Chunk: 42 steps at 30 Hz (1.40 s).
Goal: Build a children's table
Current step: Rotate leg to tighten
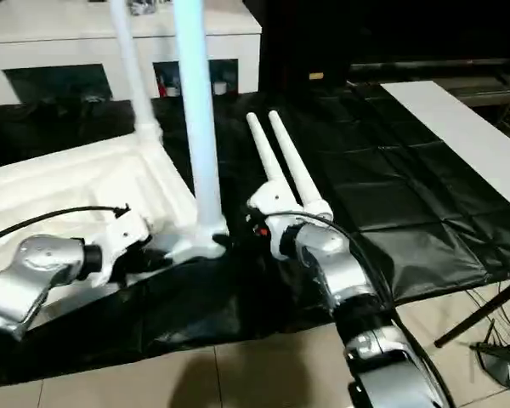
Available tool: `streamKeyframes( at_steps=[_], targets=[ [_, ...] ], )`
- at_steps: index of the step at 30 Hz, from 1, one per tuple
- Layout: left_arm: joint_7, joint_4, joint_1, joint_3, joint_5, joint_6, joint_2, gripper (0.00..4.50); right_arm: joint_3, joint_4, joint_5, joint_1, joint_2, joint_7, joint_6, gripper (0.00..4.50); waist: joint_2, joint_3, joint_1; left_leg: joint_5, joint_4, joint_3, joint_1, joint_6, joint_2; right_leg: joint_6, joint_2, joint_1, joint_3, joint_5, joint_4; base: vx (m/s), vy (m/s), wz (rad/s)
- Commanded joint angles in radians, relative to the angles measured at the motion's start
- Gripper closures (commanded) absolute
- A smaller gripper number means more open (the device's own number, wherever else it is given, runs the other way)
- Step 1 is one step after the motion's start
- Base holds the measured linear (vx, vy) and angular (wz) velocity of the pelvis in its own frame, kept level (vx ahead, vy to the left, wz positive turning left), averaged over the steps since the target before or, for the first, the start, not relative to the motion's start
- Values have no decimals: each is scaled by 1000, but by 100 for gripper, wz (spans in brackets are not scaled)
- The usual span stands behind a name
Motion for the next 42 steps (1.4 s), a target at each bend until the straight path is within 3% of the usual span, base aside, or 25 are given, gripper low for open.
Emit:
streamKeyframes(
  at_steps=[1, 5, 15, 16, 19, 26, 33, 36, 39, 42],
  targets=[
    [-57, -31, 14, -65, -3, 5, -3, 450, 29, -29, -3, 10, -2, 29, 5, 37, 16, -60, 3, -209, -74, 9, 1, 38, 18, -241, -47, 58, 54, -183, -66, 0, 0, 0],
    [-72, -34, 13, -68, -5, 2, -2, 450, 35, -22, -10, 8, 3, 29, 6, 37, 15, -65, 15, -149, -70, 11, -1, 47, 17, -259, -45, 60, 53, -94, -55, 0, 0, 0],
    [-78, -40, 9, -74, -6, 5, -3, 450, 38, 19, -20, -28, -4, 41, -8, 37, 10, -65, 17, -137, -69, 10, -5, 44, 16, -241, -49, 65, 53, -115, -55, 0, 0, 0],
    [-77, -39, 9, -75, -6, 5, -3, 450, 37, 19, -18, -29, -5, 44, -8, 62, 8, -66, 17, -131, -69, 11, -6, 47, 16, -242, -49, 66, 53, -110, -54, 0, 0, 0],
    [-78, -35, 9, -72, -4, 2, -3, 450, 32, 30, -13, -33, -2, 48, -9, 76, 9, -66, 17, -125, -68, 11, -6, 50, 15, -242, -49, 66, 52, -108, -53, 0, 0, 0],
    [-77, -32, 16, -74, -4, 1, -4, 450, 29, 59, -11, -27, 14, 63, -17, 157, 10, -67, 17, -121, -66, 11, -6, 54, 15, -250, -49, 66, 52, -103, -52, 0, 0, 0],
    [-56, -25, 18, -69, -5, 9, -20, 450, 14, 80, -12, -10, 39, 14, -18, 178, 11, -66, 17, -126, -67, 10, -6, 49, 15, -247, -49, 66, 52, -114, -53, 0, 0, 0],
    [70, 32, -9, -37, 14, 31, -87, 450, -41, 133, -21, -20, 93, -180, -2, 178, 9, -60, 12, -170, -70, 13, -3, 28, 14, -233, -49, 60, 54, -186, -63, 0, 0, 0],
    [238, 99, -58, 0, 32, 91, -188, 450, -119, 179, -7, -29, 176, -428, 36, 178, 10, -53, 10, -238, -77, 9, 3, -4, 13, -187, -51, 57, 53, -325, -78, 0, 0, 0],
    [340, 133, -86, 22, 46, 116, -240, 450, -145, 201, -4, -34, 218, -535, 47, 178, 9, -51, 9, -309, -79, 4, 13, -23, 10, -143, -52, 52, 50, -426, -92, 0, 0, 0]
  ],
)
